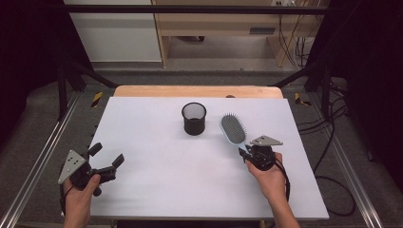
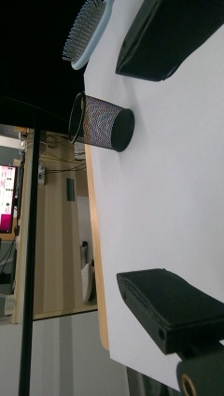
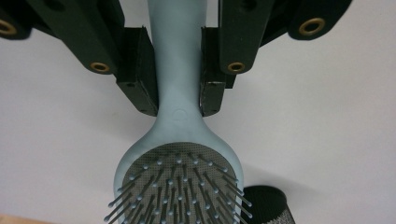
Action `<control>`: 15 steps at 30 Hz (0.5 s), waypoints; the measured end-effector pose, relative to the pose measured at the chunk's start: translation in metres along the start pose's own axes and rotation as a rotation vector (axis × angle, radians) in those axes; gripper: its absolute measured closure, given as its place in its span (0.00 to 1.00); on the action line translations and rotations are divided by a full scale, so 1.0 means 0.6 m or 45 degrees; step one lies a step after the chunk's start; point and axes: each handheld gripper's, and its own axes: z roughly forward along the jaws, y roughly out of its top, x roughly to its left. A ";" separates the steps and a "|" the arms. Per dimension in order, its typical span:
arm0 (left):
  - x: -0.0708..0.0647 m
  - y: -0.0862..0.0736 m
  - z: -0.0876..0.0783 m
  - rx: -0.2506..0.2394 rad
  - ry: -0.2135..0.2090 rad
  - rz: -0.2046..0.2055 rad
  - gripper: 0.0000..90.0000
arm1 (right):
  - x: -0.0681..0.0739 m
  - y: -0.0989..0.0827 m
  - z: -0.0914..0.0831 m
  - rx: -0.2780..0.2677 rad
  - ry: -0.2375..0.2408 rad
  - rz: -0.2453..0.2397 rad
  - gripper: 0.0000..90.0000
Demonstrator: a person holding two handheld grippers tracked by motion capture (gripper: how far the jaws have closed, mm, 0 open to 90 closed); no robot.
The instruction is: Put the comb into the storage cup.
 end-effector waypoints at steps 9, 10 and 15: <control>-0.017 0.005 -0.002 -0.014 -0.031 -0.029 0.02 | 0.012 0.009 -0.023 -0.142 -0.005 -0.032 0.77; -0.020 0.007 -0.002 -0.021 -0.035 -0.023 0.02 | 0.013 0.011 -0.026 -0.160 -0.001 -0.042 0.77; -0.038 0.018 0.008 -0.032 -0.079 -0.043 0.03 | 0.022 0.022 -0.035 -0.237 -0.001 -0.050 0.77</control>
